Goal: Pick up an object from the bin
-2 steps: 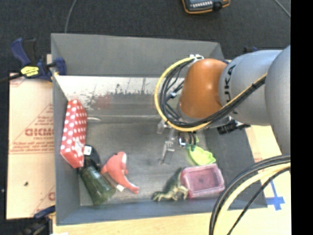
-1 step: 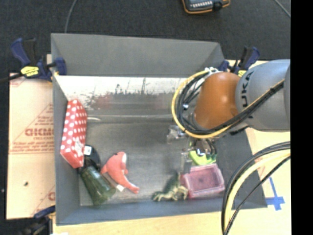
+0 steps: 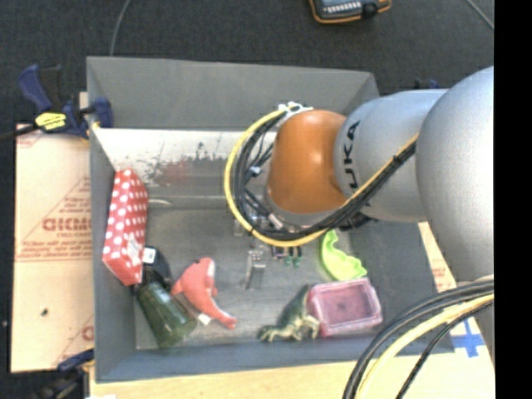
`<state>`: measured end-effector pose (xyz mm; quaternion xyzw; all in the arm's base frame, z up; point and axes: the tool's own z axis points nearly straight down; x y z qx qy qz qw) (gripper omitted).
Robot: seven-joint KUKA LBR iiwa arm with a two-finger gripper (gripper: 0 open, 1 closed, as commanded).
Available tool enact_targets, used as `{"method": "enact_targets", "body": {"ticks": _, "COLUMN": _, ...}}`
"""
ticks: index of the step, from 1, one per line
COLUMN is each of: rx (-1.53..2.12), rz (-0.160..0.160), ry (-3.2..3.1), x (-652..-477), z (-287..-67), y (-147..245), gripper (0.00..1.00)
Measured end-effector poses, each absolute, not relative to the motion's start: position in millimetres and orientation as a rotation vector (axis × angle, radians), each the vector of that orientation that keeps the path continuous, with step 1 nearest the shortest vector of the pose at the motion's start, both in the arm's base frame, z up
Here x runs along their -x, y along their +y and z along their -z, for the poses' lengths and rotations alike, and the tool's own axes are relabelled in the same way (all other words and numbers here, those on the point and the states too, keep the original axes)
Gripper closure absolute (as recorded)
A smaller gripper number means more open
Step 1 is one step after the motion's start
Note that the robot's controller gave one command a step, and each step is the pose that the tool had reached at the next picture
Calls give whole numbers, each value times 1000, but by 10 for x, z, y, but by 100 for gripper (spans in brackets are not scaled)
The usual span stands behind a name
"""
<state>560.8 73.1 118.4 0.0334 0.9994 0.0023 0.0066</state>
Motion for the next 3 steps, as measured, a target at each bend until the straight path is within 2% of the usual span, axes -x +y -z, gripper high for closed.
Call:
{"method": "enact_targets", "body": {"ticks": 1, "rx": 109, "rz": 5, "ry": 3130, "x": -5189, "z": -859, "y": 421, "gripper": 0}}
{"method": "enact_targets", "body": {"ticks": 2, "rx": 99, "rz": -1, "ry": 3124, "x": -5101, "z": -767, "y": 574, "gripper": 0}}
{"method": "enact_targets", "body": {"ticks": 3, "rx": -109, "rz": 5, "ry": 3134, "x": -5139, "z": -891, "y": 1370, "gripper": 0}}
